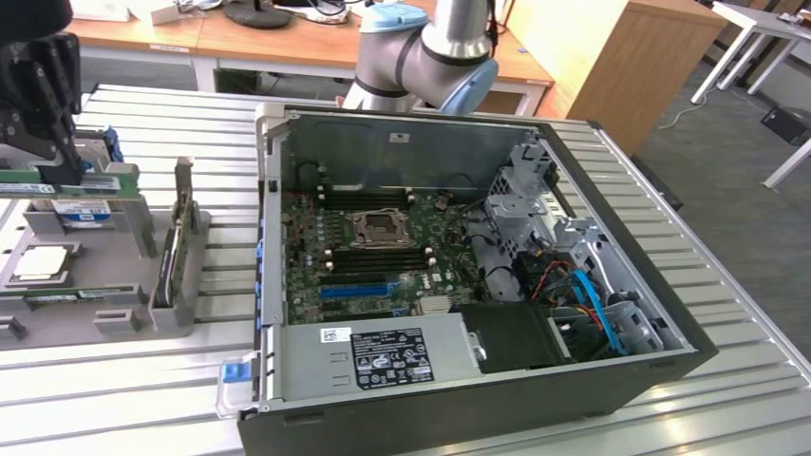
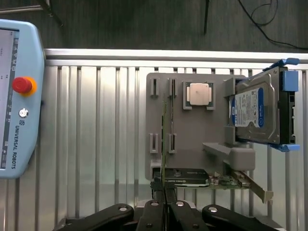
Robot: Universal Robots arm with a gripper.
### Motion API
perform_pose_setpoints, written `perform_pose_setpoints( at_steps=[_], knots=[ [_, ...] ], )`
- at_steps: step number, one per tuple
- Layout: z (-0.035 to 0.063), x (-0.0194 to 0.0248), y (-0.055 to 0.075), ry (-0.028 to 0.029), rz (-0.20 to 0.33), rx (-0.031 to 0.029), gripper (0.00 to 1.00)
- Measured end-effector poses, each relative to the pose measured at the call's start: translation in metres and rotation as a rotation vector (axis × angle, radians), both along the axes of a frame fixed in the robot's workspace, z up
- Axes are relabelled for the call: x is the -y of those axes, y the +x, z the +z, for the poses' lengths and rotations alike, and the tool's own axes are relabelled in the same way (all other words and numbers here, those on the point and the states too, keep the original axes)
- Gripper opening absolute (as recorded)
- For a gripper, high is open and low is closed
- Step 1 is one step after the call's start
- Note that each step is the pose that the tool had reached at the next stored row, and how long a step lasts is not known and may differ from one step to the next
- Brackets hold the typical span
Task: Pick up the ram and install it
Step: 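Pick up the ram and move it above insertion slot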
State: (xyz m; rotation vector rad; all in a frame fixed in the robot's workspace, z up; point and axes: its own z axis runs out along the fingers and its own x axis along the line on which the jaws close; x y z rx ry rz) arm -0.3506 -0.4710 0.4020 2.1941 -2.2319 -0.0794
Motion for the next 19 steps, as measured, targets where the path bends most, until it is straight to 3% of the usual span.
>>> perform_pose_setpoints(
  at_steps=[19],
  knots=[
    [0.0001,0.0000,0.055,0.0055,0.001,-0.0002,0.12]
  ],
)
